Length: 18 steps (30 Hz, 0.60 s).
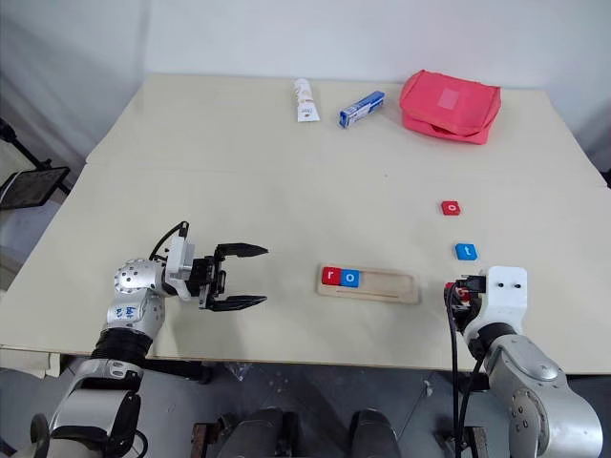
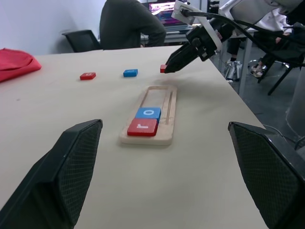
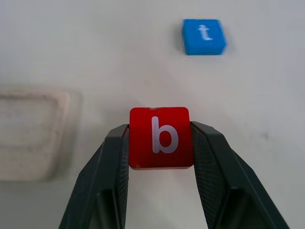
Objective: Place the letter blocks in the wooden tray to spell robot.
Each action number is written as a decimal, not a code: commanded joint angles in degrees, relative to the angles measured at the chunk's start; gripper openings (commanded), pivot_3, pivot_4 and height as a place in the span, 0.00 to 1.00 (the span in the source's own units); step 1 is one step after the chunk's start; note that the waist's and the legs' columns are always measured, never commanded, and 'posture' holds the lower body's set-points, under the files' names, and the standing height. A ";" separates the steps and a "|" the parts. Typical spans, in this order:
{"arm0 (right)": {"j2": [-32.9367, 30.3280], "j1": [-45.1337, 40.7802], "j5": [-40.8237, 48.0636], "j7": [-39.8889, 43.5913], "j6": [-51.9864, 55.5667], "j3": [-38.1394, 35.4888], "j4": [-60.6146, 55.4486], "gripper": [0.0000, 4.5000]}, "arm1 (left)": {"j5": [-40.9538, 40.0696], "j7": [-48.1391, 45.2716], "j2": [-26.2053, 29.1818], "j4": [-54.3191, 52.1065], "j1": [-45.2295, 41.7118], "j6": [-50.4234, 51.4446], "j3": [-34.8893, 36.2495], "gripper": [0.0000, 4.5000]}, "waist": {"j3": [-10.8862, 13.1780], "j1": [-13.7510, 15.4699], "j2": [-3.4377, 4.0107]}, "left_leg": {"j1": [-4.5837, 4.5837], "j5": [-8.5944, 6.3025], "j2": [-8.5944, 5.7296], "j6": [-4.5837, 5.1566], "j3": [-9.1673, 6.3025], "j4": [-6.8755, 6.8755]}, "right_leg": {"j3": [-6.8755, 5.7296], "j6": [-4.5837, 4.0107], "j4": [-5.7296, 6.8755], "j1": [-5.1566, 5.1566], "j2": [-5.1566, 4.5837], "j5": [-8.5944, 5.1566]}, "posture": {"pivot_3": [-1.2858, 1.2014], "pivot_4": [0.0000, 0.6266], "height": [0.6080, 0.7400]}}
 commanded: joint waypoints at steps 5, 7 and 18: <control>1.06 -0.20 -1.00 0.29 -5.29 1.60 2.41 0.33 | -0.73 -2.08 0.28 -1.17 -0.13 -0.42 0.34 1.00 | 0.00 0.02 0.00 | 0.00 0.01 0.05 -0.03 -0.03 -0.05 | -0.01 0.00 0.03 -0.03 0.06 0.00 | 0.52 0.24 1.00; 0.85 -0.54 -1.11 0.68 -6.38 2.06 3.95 0.33 | -0.76 -1.97 0.36 -1.56 0.09 -0.31 0.33 1.00 | 0.00 0.08 0.00 | 0.00 0.01 0.04 -0.03 -0.03 -0.04 | 0.00 0.00 0.03 -0.02 0.05 0.00 | 0.52 0.24 1.00; -1.95 -0.20 0.65 3.92 -7.64 0.85 2.87 0.99 | -1.06 -1.50 0.75 -3.57 1.28 0.51 0.47 1.00 | 0.00 0.09 0.00 | 0.00 0.01 0.02 -0.02 -0.05 -0.04 | 0.00 0.00 0.03 -0.01 0.03 0.00 | 0.52 0.24 1.00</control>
